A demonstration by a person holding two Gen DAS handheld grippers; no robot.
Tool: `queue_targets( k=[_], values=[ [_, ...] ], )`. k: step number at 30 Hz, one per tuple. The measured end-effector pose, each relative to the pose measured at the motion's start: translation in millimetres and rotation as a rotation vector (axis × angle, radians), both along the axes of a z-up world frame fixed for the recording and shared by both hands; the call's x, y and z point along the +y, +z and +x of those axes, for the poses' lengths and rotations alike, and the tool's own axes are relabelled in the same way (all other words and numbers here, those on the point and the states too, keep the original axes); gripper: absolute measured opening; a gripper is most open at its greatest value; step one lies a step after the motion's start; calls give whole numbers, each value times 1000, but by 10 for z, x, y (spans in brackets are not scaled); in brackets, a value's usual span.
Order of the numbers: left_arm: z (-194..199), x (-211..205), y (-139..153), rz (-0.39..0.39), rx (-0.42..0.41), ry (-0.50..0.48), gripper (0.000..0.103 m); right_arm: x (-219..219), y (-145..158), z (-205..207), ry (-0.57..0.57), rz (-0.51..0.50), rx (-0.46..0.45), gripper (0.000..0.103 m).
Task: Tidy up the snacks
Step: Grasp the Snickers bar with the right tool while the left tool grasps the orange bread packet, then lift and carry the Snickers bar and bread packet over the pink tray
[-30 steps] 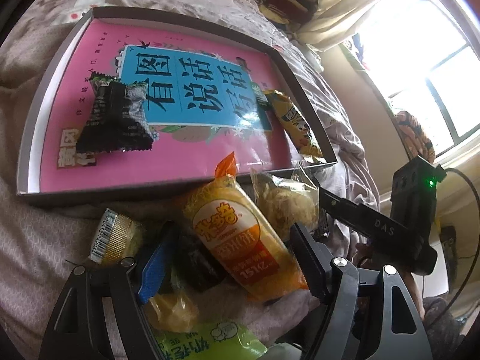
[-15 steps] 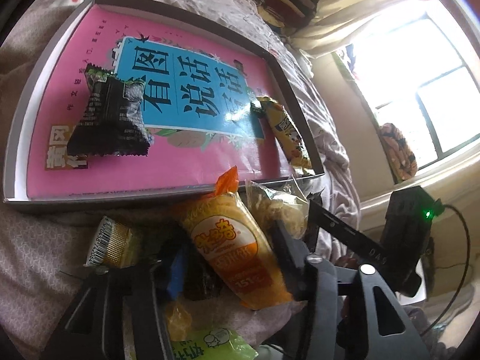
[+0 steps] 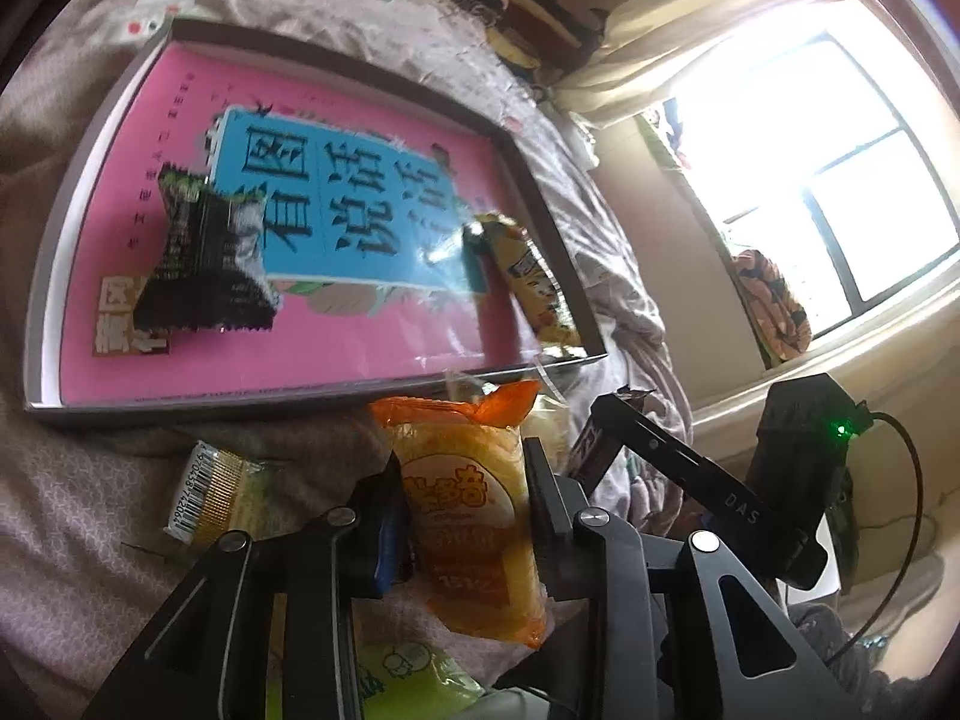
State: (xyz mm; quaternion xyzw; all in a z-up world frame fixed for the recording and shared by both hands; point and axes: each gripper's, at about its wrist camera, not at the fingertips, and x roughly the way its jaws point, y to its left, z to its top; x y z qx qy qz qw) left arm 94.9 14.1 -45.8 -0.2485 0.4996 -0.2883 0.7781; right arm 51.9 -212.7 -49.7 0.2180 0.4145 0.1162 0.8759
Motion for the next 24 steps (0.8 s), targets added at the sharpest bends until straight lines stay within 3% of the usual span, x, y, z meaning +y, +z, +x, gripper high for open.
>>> queue_targets(
  k=[24],
  values=[
    [-157,240,476,58,-195,74,35,108,412,-84,23,-27,-126,29]
  ],
)
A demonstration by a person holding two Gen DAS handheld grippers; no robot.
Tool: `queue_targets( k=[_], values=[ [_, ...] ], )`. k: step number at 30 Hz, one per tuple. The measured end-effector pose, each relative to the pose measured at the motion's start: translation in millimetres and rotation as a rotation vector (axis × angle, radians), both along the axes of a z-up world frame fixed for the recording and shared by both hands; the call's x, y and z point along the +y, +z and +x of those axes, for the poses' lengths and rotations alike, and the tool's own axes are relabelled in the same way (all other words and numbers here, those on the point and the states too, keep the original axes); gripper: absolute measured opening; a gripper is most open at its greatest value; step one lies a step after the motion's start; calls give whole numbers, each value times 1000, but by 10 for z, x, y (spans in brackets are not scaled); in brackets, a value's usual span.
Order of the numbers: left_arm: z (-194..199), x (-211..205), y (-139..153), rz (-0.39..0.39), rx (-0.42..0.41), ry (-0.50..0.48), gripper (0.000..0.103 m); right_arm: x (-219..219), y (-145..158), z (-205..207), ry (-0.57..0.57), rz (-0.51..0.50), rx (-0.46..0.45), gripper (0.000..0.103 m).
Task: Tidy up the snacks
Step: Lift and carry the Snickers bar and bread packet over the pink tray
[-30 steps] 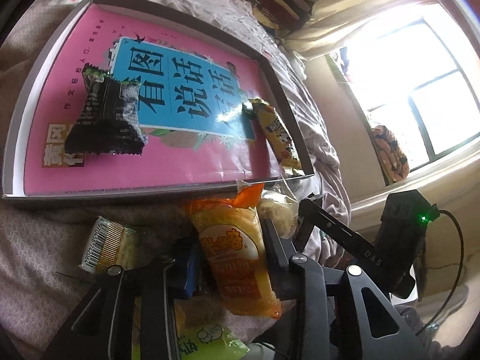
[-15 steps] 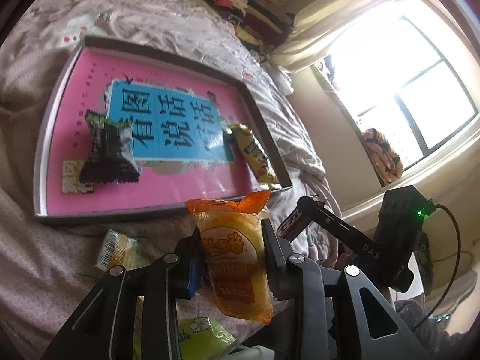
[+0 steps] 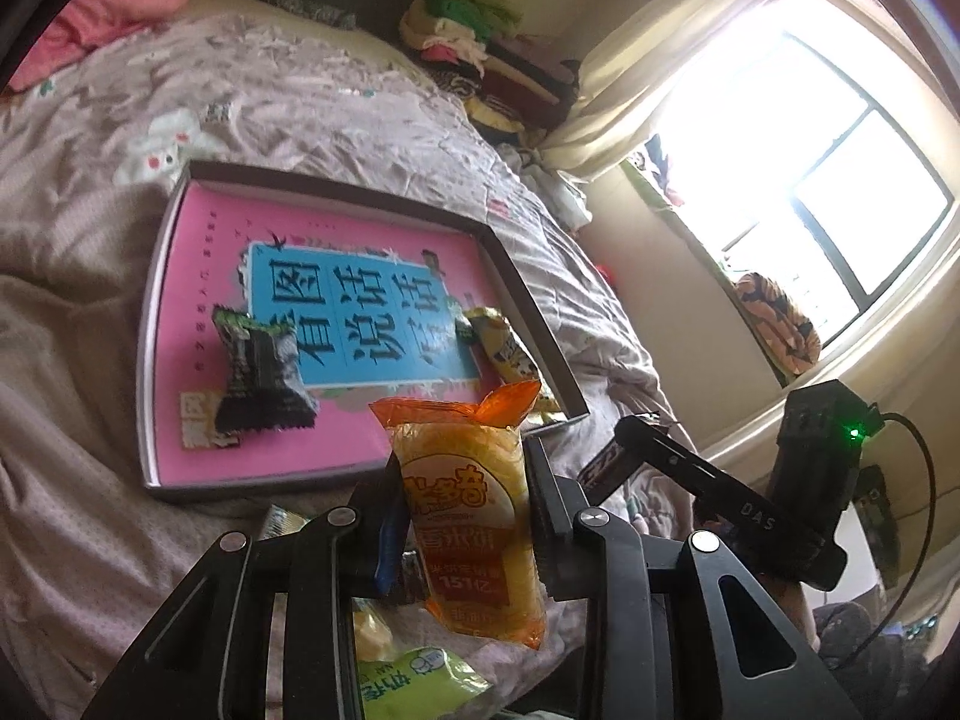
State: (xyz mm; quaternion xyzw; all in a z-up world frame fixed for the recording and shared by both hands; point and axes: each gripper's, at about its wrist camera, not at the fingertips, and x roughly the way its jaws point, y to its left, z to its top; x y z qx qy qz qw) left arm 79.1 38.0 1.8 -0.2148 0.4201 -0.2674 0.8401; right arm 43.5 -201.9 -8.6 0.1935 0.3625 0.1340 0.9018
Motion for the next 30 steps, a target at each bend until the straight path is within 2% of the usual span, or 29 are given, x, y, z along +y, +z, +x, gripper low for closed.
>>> queue_targets(
  k=[15,30],
  values=[
    [-38,148,130,50,-95,63,35,37,159,3,-11,-18,-42,29],
    [62,366,236,57,-159,154,35,56,274,97,-25,-30,-81,29]
  ],
)
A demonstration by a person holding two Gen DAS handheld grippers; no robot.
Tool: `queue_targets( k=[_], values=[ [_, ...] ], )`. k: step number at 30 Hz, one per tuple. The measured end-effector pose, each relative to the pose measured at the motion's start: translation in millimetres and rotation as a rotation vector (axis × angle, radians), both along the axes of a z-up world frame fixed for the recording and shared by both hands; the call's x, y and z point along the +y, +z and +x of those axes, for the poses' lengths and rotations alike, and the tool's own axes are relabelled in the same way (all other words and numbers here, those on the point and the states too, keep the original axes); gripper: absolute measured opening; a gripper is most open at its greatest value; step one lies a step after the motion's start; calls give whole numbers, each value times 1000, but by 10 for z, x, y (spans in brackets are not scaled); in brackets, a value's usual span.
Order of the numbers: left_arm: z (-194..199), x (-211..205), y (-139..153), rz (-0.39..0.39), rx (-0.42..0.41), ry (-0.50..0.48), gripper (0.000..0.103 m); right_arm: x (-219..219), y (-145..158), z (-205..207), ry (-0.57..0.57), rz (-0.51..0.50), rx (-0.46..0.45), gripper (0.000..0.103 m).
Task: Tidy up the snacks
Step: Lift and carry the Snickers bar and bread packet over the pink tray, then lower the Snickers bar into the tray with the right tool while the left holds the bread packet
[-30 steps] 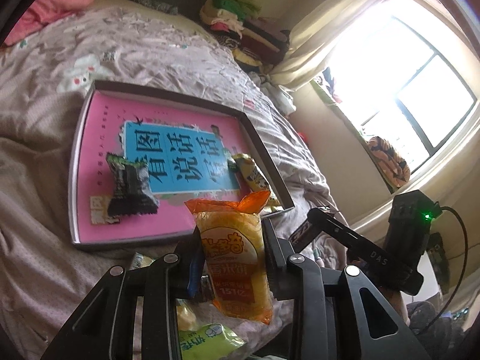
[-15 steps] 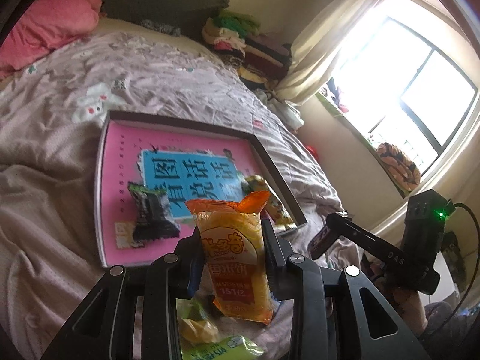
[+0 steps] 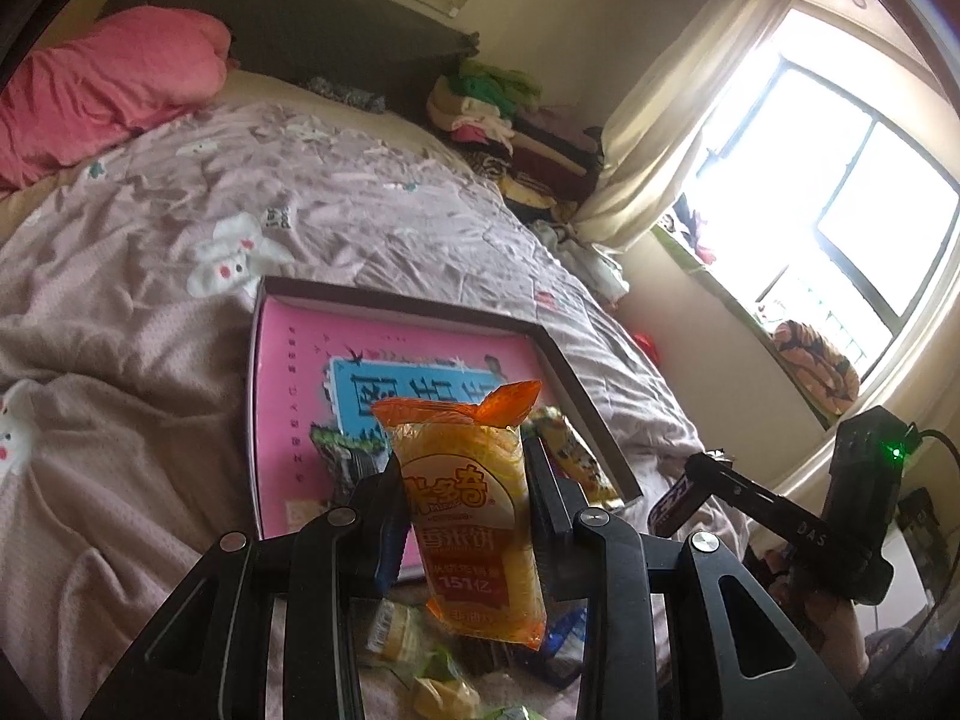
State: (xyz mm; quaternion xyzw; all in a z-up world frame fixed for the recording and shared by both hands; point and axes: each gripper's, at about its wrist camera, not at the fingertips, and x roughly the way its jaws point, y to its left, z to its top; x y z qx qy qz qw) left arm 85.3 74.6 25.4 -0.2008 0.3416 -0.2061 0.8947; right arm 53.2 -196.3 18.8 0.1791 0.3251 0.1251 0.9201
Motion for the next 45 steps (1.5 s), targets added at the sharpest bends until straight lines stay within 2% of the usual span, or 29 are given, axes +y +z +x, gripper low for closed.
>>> queue_targets(
  k=[11,25,45],
  values=[
    [95,-15,17,15,-40,32,35,60,50,120,-3,-3,-18,29],
    [237,-180,-64,105,-71,63,35,148,25,304,3,10,-23,29],
    [373,-423,-244,197,-64,22,35,193,-153,519,0,45,26,29]
  ],
)
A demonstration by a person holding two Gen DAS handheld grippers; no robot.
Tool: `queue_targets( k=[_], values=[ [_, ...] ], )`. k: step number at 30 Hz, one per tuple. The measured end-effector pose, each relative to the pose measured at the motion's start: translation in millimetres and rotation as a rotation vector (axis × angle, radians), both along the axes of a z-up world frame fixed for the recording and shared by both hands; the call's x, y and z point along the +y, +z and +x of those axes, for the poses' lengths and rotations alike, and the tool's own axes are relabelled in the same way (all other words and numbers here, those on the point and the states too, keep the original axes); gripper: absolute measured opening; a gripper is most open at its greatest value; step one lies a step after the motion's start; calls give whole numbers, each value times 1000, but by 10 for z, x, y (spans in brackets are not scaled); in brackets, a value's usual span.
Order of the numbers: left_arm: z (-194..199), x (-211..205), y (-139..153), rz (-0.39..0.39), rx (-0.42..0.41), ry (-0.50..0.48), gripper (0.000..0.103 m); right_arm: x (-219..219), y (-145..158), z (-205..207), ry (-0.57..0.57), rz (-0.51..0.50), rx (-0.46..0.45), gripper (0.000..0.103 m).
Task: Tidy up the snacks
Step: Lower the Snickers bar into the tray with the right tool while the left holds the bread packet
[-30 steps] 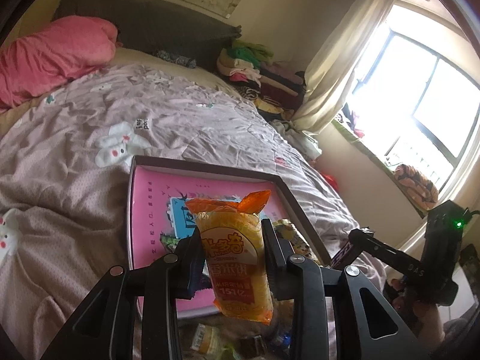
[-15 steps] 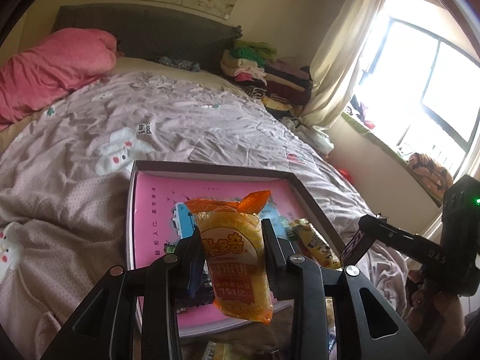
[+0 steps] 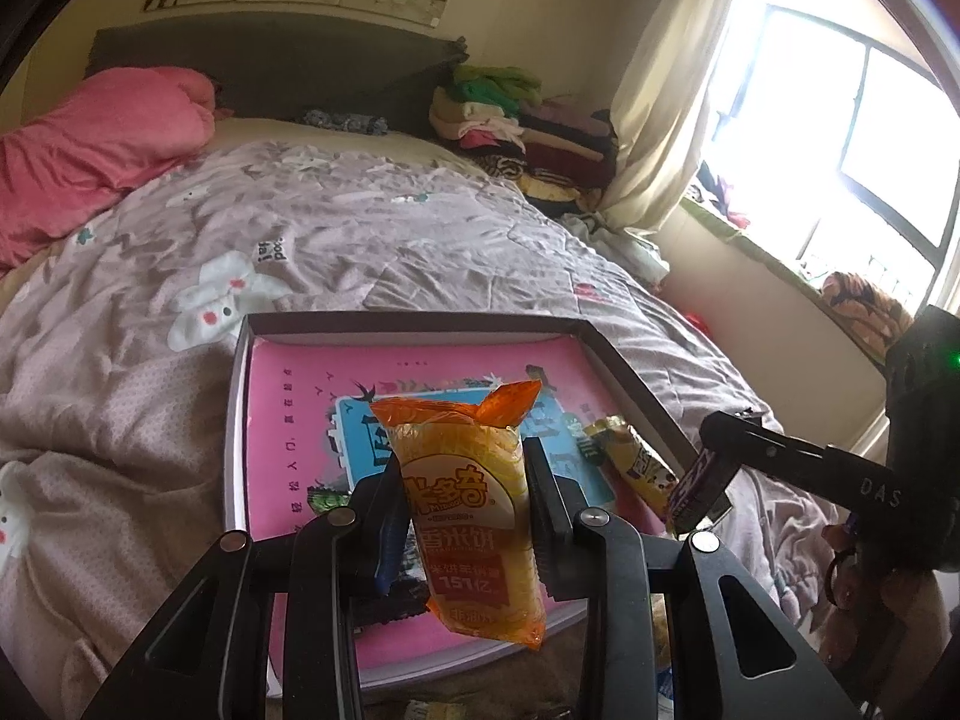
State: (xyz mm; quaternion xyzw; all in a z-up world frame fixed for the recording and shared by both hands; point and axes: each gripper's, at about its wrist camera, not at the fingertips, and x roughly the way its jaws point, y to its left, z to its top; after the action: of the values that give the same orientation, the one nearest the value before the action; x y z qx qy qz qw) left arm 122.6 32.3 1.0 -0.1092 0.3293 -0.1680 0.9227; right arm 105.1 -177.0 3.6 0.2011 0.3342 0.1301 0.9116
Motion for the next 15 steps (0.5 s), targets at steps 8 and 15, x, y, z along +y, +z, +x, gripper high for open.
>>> queue_targets(
  k=[8,15],
  values=[
    [41,-60,-78,18,29,-22,35,24,-76,32,10,-11,30,29],
    [42,-74,-89,20,32,-25,35,56,-139,66,10,-56,60,29]
  ],
)
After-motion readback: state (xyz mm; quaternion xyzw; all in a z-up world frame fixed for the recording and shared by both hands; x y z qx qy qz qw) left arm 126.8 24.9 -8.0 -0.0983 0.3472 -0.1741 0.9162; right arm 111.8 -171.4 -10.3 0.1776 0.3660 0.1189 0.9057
